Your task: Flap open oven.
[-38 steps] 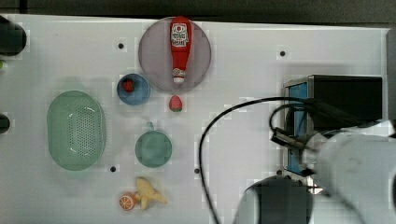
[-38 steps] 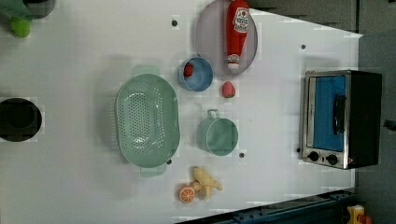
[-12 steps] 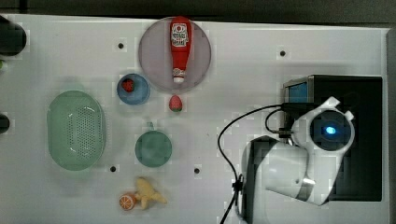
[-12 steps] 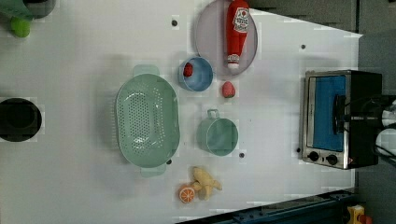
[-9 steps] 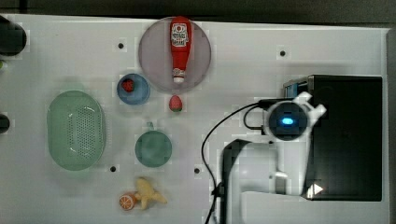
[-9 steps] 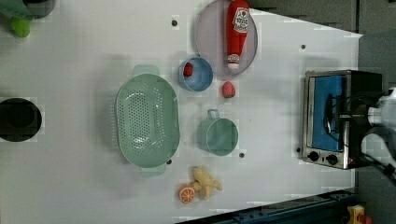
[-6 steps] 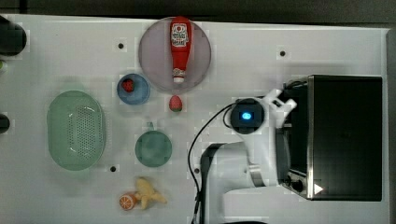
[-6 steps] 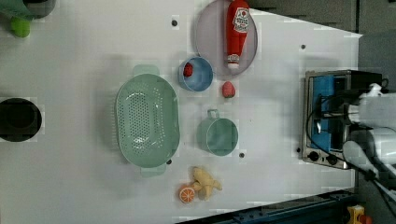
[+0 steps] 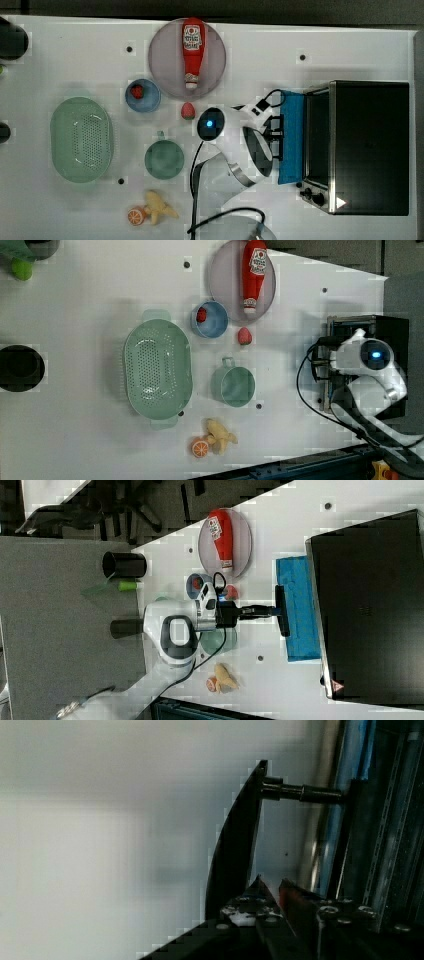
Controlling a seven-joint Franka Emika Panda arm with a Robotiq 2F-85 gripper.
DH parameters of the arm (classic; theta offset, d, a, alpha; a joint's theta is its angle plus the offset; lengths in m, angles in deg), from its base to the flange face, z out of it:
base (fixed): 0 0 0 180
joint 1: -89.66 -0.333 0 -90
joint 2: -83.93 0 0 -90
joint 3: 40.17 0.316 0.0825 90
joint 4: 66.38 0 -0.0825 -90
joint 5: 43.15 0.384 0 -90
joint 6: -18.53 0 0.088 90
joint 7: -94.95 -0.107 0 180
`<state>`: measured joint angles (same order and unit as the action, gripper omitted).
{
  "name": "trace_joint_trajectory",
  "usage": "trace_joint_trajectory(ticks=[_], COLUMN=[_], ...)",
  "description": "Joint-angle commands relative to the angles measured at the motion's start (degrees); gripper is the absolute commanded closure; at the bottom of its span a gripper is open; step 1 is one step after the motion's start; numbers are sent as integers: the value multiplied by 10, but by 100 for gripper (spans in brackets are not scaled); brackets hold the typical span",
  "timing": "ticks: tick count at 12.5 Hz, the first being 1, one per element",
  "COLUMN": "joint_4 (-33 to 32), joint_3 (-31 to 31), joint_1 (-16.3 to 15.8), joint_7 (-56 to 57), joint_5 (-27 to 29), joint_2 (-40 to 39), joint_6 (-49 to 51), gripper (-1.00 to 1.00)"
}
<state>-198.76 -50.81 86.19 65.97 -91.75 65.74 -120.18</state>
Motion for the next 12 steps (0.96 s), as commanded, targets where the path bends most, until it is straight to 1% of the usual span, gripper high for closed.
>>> trace_joint_trajectory(ticks=[1,3,6,9,10,11,12], joint_4=[11,21,32,32,32,32,32], joint_3=[17,20,20,19,18,18,18], joint_1=[-25,-43,-53,-51,-48,-45,-43], joint_7=[-199,-240,-241,-241,-241,-241,-241], joint_5=[-63,-105,-106,-99,-86,-55,-9], joint_2=[-47,-85,-110,-91,-73,-50,-24], joint_6=[21,27,18,-9,-15,-21,-21], gripper=[65,65,65,65,65,65,65])
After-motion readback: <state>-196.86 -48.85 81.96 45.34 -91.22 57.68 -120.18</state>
